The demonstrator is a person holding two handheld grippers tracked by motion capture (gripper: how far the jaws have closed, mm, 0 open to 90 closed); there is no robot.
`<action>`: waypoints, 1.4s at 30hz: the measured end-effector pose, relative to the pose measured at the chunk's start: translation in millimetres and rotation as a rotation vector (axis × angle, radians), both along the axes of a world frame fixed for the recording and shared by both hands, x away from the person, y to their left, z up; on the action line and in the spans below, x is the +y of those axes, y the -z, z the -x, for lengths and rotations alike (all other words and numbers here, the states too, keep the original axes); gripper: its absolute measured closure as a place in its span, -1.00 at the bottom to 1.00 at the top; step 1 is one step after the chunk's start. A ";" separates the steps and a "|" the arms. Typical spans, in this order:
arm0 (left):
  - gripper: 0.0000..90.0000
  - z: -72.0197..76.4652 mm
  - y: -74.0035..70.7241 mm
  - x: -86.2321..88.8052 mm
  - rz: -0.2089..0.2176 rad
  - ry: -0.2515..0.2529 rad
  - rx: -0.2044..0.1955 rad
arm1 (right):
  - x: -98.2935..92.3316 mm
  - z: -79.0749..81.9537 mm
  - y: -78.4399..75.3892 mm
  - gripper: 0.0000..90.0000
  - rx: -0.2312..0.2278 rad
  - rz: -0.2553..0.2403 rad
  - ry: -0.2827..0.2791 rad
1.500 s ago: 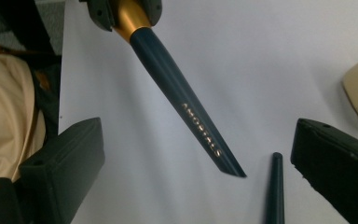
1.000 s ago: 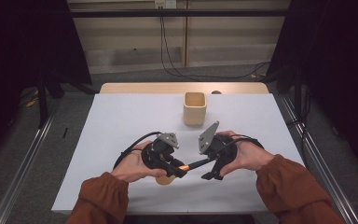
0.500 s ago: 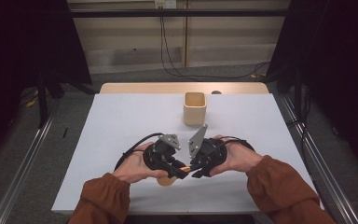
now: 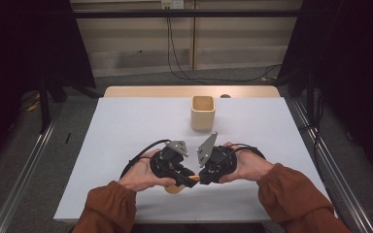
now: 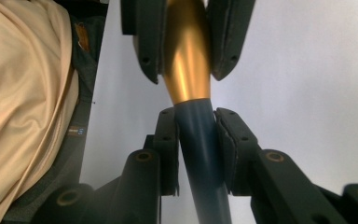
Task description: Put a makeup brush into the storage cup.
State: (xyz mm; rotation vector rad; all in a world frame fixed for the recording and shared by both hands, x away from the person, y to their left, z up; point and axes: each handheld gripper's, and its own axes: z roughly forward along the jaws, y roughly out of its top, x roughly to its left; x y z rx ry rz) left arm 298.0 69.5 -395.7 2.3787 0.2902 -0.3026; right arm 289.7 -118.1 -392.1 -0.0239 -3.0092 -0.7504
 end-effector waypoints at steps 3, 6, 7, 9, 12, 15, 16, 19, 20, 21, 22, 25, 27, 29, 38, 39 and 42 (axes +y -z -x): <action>0.42 -0.3 0.2 1.0 0.006 0.004 -0.004 | 0.5 1.6 -1.3 0.66 0.019 0.007 0.000; 0.42 -0.6 1.3 1.5 0.012 -0.002 0.004 | 0.3 1.9 -1.2 0.67 0.023 0.000 -0.005; 0.41 -1.0 2.1 1.8 0.016 -0.003 0.004 | 0.3 1.8 -1.1 0.67 0.021 0.002 -0.004; 0.40 -1.2 3.3 2.5 0.028 -0.013 0.000 | -0.2 1.4 -1.3 0.67 0.024 0.002 0.003; 0.24 -2.5 3.8 3.5 0.043 -0.022 0.008 | -0.3 1.4 -1.3 0.67 0.027 0.004 0.007; 0.11 -3.6 2.3 5.7 0.065 -0.044 -0.012 | -0.7 0.9 0.3 0.67 0.027 0.007 0.012; 0.05 -4.2 1.7 6.8 0.072 -0.055 -0.021 | -1.1 1.0 0.2 0.67 0.029 0.013 0.016; -0.12 -4.9 1.4 10.7 0.075 -0.093 -0.066 | -2.9 0.0 1.5 0.67 0.027 0.005 0.023; -0.17 -5.7 1.6 12.1 0.076 -0.099 -0.077 | -3.8 -0.3 1.7 0.67 0.021 0.008 0.030; -0.26 -5.9 1.7 13.5 0.077 -0.112 -0.088 | -5.0 -0.8 2.0 0.67 0.021 0.005 0.035; -0.32 -6.4 2.0 14.8 0.079 -0.120 -0.092 | -6.2 -0.7 2.3 0.67 0.026 0.005 0.042; -0.56 -6.5 4.3 16.8 0.079 -0.170 -0.106 | -10.2 -2.3 2.7 0.67 0.019 0.001 0.058; -0.67 -7.9 5.6 19.3 0.074 -0.184 -0.098 | -13.0 -3.3 2.6 0.67 0.015 -0.004 0.075; -0.71 -7.8 6.5 21.4 0.073 -0.193 -0.100 | -16.3 -4.3 2.6 0.67 0.014 -0.013 0.093; -0.90 -7.7 8.2 35.7 0.090 -0.244 -0.099 | -34.8 -6.3 5.2 0.67 -0.001 -0.035 0.173; -0.90 -7.3 9.1 36.9 0.095 -0.253 -0.093 | -36.8 -6.3 6.0 0.67 -0.006 -0.040 0.193; -0.90 -6.7 10.6 41.7 0.092 -0.266 -0.098 | -44.0 -6.3 7.7 0.67 -0.008 -0.042 0.229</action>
